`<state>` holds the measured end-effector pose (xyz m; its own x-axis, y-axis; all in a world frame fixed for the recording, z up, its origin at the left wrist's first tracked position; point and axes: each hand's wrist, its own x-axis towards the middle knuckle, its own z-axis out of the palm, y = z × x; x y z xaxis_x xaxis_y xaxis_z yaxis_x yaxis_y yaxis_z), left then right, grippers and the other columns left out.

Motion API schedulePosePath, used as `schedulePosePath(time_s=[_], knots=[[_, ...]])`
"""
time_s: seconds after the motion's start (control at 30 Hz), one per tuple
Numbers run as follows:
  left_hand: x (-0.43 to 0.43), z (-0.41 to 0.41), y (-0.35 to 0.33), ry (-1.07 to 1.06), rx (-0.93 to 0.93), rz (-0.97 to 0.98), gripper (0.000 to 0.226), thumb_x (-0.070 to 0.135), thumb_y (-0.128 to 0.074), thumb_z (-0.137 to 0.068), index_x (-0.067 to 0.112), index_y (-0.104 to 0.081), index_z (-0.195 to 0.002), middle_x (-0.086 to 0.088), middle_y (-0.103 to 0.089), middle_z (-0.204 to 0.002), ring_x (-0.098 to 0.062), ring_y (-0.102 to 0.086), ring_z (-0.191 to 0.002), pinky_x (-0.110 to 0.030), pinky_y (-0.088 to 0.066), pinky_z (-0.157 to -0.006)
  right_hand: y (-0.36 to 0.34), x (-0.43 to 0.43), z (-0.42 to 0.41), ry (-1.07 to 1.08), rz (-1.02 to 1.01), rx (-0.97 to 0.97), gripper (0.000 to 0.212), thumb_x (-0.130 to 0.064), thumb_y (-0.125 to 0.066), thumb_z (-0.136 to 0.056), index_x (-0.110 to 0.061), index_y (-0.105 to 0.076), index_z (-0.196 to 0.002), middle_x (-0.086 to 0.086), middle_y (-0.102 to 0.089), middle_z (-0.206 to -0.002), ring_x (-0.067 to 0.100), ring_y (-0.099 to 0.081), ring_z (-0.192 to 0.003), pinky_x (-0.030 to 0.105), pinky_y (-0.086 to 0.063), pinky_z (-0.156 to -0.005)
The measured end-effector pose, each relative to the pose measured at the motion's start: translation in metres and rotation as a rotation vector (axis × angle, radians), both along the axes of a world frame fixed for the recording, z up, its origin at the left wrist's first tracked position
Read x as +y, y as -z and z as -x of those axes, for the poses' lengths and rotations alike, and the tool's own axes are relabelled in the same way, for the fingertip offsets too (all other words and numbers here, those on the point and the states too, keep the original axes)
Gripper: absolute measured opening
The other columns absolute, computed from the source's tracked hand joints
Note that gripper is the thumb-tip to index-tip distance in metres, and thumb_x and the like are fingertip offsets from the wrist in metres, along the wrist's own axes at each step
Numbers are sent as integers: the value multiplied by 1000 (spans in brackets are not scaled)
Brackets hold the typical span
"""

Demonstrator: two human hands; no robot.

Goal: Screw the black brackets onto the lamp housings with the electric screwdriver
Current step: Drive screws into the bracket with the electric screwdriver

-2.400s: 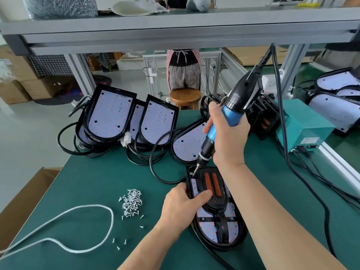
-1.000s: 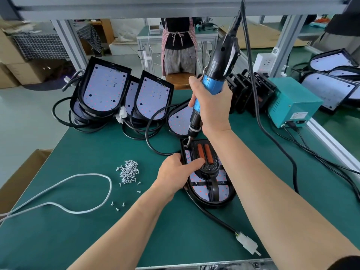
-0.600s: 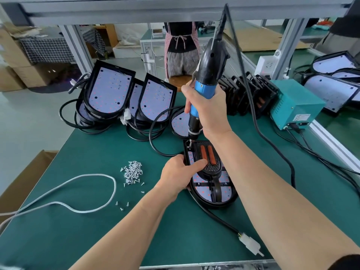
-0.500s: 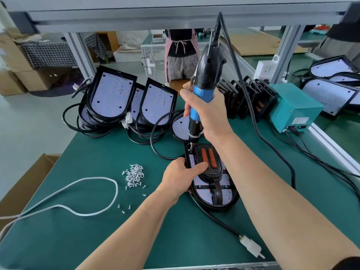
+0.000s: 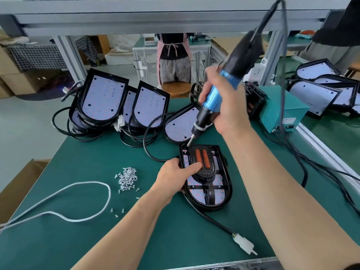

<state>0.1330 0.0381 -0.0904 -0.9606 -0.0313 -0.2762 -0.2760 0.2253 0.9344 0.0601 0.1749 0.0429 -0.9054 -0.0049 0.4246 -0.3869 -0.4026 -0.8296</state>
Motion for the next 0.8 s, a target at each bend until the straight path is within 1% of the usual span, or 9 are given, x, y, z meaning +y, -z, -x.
schedulePosePath(time_s=[0.1,0.2,0.3,0.47,0.6,0.67,0.7,0.77,0.8], knots=[[-1,-1,-1,1,-6,-10,29,48,-78,-77,22,-71,-89,4,-76,-82,-15,-66,-67,-19,-42,-46,-10,26,7,28,11,-101,22,-26,-73,-91,-11,-56,-92,3,-59,-58,17,-54,-48,25,-47,-54],[0,-2,-3,-3,-11,-13,27,46,-78,-79,22,-71,-89,5,-75,-76,-7,-63,-57,-16,-40,-42,1,61,14,84,-55,-359,34,-39,-78,-87,-12,-57,-90,-3,-62,-57,13,-57,-48,26,-51,-50],[1,-2,-4,-4,-8,1,28,47,-77,-80,22,-70,-90,5,-75,-78,-13,-64,-63,-17,-41,-43,27,98,17,115,-127,-587,39,-45,-80,-84,-12,-61,-96,1,-63,-59,18,-61,-53,27,-53,-50],[1,-2,-4,-7,-8,3,29,46,-77,-80,20,-70,-92,3,-76,-80,-12,-64,-62,-16,-40,-41,77,130,5,158,-500,-812,45,-49,-77,-86,-8,-61,-96,11,-60,-74,22,-64,-47,29,-55,-52],[2,-2,-4,-12,1,12,29,45,-77,-80,19,-70,-90,8,-71,-70,-1,-57,-46,-14,-37,-38,103,138,-8,227,-778,-860,53,-52,-72,-89,-7,-57,-112,10,-62,-92,18,-67,-48,29,-52,-58],[1,-2,-4,-15,6,6,28,44,-78,-80,19,-70,-90,9,-70,-67,2,-56,-43,-14,-36,-37,112,138,-13,287,-827,-853,56,-50,-73,-88,-6,-53,-116,11,-63,-105,22,-70,-61,32,-54,-65],[1,-2,-4,-14,8,5,28,44,-78,-81,19,-70,-90,10,-71,-68,2,-56,-43,-14,-36,-37,114,138,-15,331,-885,-840,59,-52,-73,-87,-7,-51,-116,11,-62,-111,26,-71,-76,37,-55,-76],[1,-2,-4,-17,9,8,28,44,-78,-80,19,-70,-91,10,-71,-67,2,-56,-43,-13,-37,-37,114,137,-19,417,-1133,-804,63,-59,-68,-87,-10,-47,-120,8,-57,-122,31,-61,-107,41,-48,-92],[1,-2,-4,-19,10,7,29,44,-78,-80,19,-70,-91,12,-70,-65,1,-56,-43,-13,-37,-37,112,136,-22,443,-1234,-776,64,-59,-66,-88,-10,-46,-123,8,-54,-125,32,-56,-114,40,-45,-92]])
